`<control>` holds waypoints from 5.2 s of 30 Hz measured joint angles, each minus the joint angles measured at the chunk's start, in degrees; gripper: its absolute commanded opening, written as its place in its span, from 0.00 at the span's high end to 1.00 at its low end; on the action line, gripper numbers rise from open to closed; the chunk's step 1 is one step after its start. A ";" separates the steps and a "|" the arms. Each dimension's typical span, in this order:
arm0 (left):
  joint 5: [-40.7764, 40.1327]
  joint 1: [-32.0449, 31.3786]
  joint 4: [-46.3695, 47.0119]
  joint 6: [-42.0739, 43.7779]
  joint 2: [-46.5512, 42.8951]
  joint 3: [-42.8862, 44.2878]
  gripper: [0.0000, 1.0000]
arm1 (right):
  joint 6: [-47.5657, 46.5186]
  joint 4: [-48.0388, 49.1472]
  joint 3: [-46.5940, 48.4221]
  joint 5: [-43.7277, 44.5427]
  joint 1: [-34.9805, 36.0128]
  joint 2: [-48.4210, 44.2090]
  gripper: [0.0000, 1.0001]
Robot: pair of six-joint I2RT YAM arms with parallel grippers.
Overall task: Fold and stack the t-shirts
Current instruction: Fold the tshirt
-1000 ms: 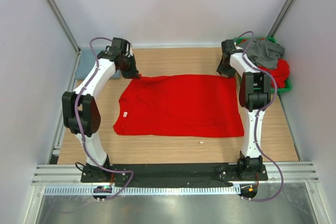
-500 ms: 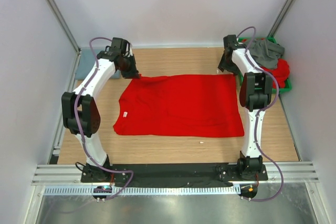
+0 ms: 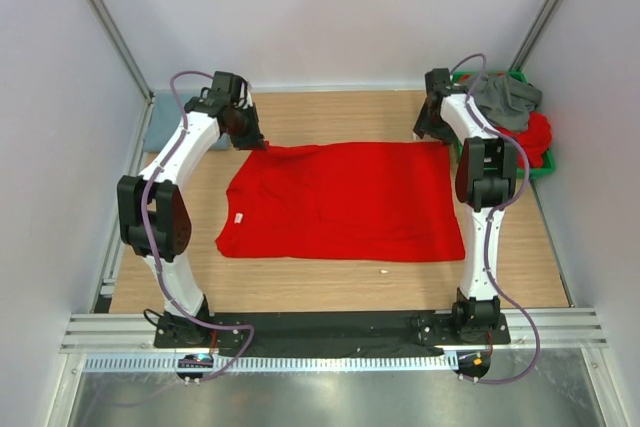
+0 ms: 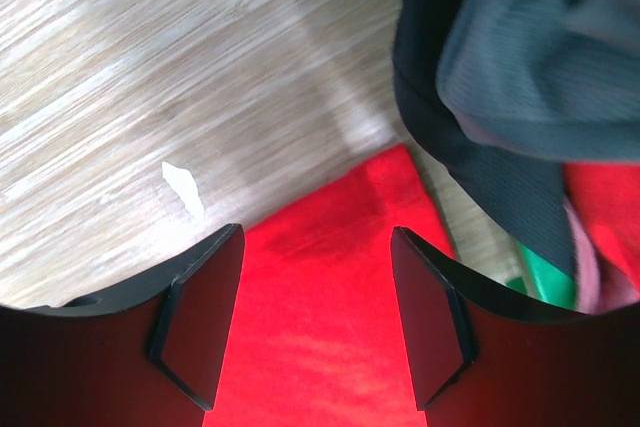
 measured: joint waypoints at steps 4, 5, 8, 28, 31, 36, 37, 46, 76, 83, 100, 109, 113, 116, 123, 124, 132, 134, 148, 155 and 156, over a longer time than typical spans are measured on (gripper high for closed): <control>0.02 0.00 0.00 -0.02 0.00 0.00 1.00 | 0.24 0.94 0.00 -0.44 0.00 2.21 0.33; 0.02 0.00 0.00 0.00 0.00 0.00 1.00 | 0.63 1.55 0.15 -0.79 -0.02 2.62 0.33; 0.04 0.00 -0.02 0.00 0.00 0.00 1.00 | 1.03 2.38 0.17 -0.98 -0.04 2.78 0.34; -0.92 0.00 -0.68 1.05 0.00 0.37 1.00 | 2.12 9.75 -8.50 -1.38 -0.39 -1.62 0.99; -1.66 0.00 -1.51 1.49 0.00 1.57 1.00 | 1.66 8.02 -8.33 -2.01 -0.28 -1.88 0.99; -3.10 0.00 -2.36 1.70 -0.33 3.06 1.00 | 0.85 4.00 -10.10 -2.91 -0.11 -4.94 0.99; -3.23 0.00 -2.78 1.70 -0.61 3.06 1.00 | 0.74 3.63 -11.21 -3.10 0.00 -6.25 0.99; -4.07 0.00 -4.11 1.68 -8.87 -1.20 1.00 | -0.20 2.29 -21.03 -3.30 0.09 -20.70 0.99; -4.68 -2.05 -9.53 1.46 -29.70 -22.36 1.00 | -0.31 4.15 -45.16 -1.64 0.09 -37.62 0.99; -5.16 -2.16 -10.36 1.73 -29.88 -24.85 1.00 | -0.33 5.14 -50.07 -0.35 0.09 -39.80 0.99; -10.60 -2.25 -11.91 3.74 -7.76 -18.43 0.53 | 0.15 7.08 -55.47 4.04 -0.22 -38.51 0.32; -20.13 -2.47 -13.05 -0.59 -9.07 -19.50 0.32 | -0.20 5.33 -52.24 6.95 -0.35 -39.26 0.30; -21.55 -4.57 -9.73 -4.61 -18.40 -25.51 0.35 | -0.63 6.32 -51.60 3.52 0.85 -41.59 0.34; -20.94 -7.78 -5.62 -7.78 -21.88 -30.56 0.38 | -0.90 8.66 -51.60 -0.96 2.89 -41.48 0.37; -16.33 -10.60 4.55 -14.29 -15.06 -39.89 0.46 | -0.96 14.47 -53.53 -8.07 4.59 -33.86 0.40; -16.04 -10.58 5.33 -14.95 -13.66 -40.26 0.46 | -0.87 15.15 -54.71 -8.46 4.59 -33.73 0.40; -16.63 -10.56 4.79 -15.30 -5.68 -32.79 0.49 | 1.27 23.96 -65.26 -10.40 5.14 -41.62 0.40; -17.16 -10.56 3.30 -14.86 -0.46 -26.14 0.49 | 2.51 25.99 -68.98 -11.58 5.99 -44.89 0.39; -2.51 -10.60 3.56 -8.98 49.40 54.05 0.01 | 30.62 18.93 -69.18 -14.93 52.52 -55.52 0.28; 1.92 -11.96 2.91 -6.16 34.25 42.69 0.00 | 29.20 7.85 -52.15 -1.77 51.23 -55.69 0.23; 1.75 -12.15 1.84 -5.33 31.78 42.64 0.00 | 28.26 6.78 -51.17 -0.59 49.72 -55.67 0.23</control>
